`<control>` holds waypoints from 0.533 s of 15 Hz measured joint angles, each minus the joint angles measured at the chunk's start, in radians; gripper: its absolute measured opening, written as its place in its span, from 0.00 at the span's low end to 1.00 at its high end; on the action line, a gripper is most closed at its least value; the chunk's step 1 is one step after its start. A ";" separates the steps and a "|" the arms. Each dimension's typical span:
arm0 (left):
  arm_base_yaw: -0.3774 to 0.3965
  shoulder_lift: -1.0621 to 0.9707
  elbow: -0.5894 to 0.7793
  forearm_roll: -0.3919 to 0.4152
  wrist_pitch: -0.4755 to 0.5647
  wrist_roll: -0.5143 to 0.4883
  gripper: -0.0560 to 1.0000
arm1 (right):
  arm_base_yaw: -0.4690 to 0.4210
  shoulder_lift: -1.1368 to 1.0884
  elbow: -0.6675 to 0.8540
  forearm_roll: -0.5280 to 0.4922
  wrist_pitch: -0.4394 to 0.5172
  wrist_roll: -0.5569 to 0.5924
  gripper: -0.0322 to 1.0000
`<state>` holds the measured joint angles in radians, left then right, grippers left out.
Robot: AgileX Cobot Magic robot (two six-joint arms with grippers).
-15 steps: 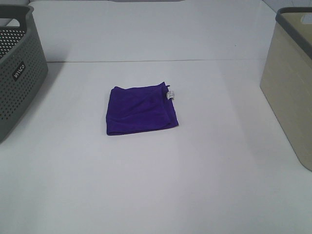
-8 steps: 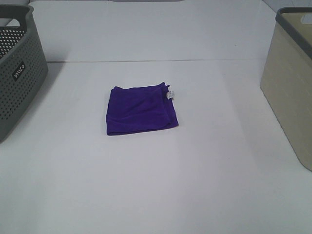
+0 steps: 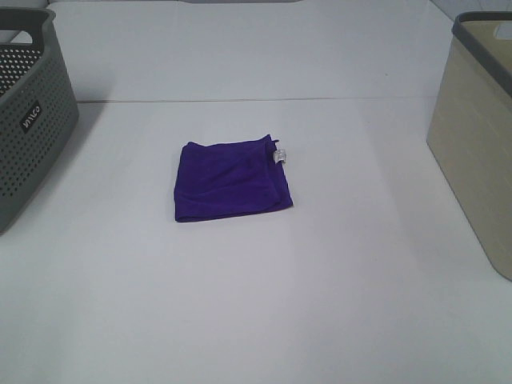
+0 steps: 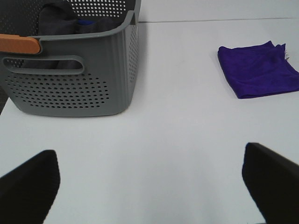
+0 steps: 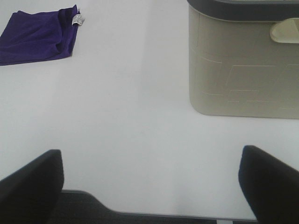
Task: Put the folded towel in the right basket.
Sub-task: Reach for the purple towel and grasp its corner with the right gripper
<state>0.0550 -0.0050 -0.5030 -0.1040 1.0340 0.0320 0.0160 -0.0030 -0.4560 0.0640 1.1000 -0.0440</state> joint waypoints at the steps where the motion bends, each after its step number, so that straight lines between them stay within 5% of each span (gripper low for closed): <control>1: 0.000 0.000 0.000 0.000 0.000 0.000 0.99 | 0.000 0.000 0.000 0.000 0.000 0.000 0.98; 8: 0.000 0.000 0.000 0.000 0.000 0.000 0.99 | 0.000 0.000 0.000 -0.012 0.000 0.000 0.98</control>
<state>0.0550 -0.0050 -0.5030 -0.1040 1.0340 0.0320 0.0160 -0.0030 -0.4560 0.0520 1.1000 -0.0440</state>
